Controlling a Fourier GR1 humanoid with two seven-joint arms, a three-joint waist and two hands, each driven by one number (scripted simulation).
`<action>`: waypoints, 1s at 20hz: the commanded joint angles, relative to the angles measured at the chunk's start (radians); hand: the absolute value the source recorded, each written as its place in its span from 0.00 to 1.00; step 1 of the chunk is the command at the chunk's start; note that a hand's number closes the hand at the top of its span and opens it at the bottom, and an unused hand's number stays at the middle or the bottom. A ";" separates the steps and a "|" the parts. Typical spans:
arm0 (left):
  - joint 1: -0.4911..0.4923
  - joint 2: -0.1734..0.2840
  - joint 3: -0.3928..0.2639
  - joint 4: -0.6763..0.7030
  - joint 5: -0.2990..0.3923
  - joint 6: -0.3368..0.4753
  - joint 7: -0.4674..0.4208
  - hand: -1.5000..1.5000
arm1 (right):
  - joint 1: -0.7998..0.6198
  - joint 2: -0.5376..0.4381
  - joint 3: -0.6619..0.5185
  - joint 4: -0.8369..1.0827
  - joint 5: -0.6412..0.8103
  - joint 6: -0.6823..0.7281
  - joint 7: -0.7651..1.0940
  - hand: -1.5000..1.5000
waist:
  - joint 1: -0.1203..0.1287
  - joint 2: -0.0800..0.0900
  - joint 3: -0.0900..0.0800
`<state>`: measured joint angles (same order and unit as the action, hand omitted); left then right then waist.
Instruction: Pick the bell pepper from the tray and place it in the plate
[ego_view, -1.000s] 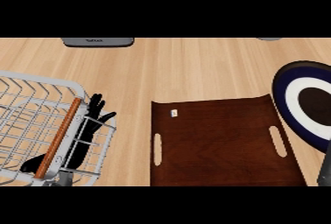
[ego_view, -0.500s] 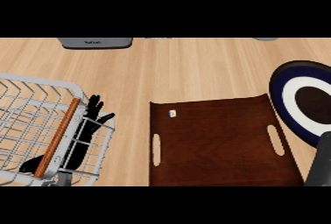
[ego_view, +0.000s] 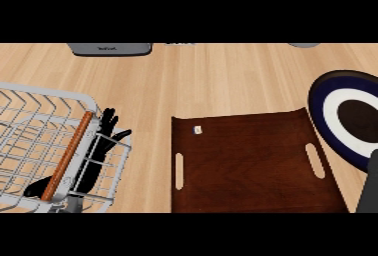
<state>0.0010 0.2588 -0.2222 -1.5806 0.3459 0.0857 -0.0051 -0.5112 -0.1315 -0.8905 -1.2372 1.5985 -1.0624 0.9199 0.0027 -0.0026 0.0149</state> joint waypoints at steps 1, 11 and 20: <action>0.042 0.011 -0.001 0.142 -0.035 0.065 0.106 0.50 | 0.018 0.028 0.019 -0.015 -0.065 -0.233 -0.001 0.00 | -0.005 0.017 -0.010; 0.058 -0.009 -0.023 0.135 -0.043 0.082 0.123 0.50 | 0.181 0.130 0.279 -0.163 -0.278 -0.327 -0.052 0.00 | -0.017 0.001 -0.012; 0.034 0.019 -0.002 0.152 -0.042 0.059 0.125 0.50 | 0.374 0.131 0.556 -0.147 -0.366 -0.431 -0.026 0.00 | -0.006 0.009 -0.012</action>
<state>0.0035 0.2606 -0.2193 -1.5731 0.3423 0.0855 0.0041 -0.1971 -0.0017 -0.4322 -1.4076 1.2575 -1.3730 0.8586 -0.0052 -0.0178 0.0109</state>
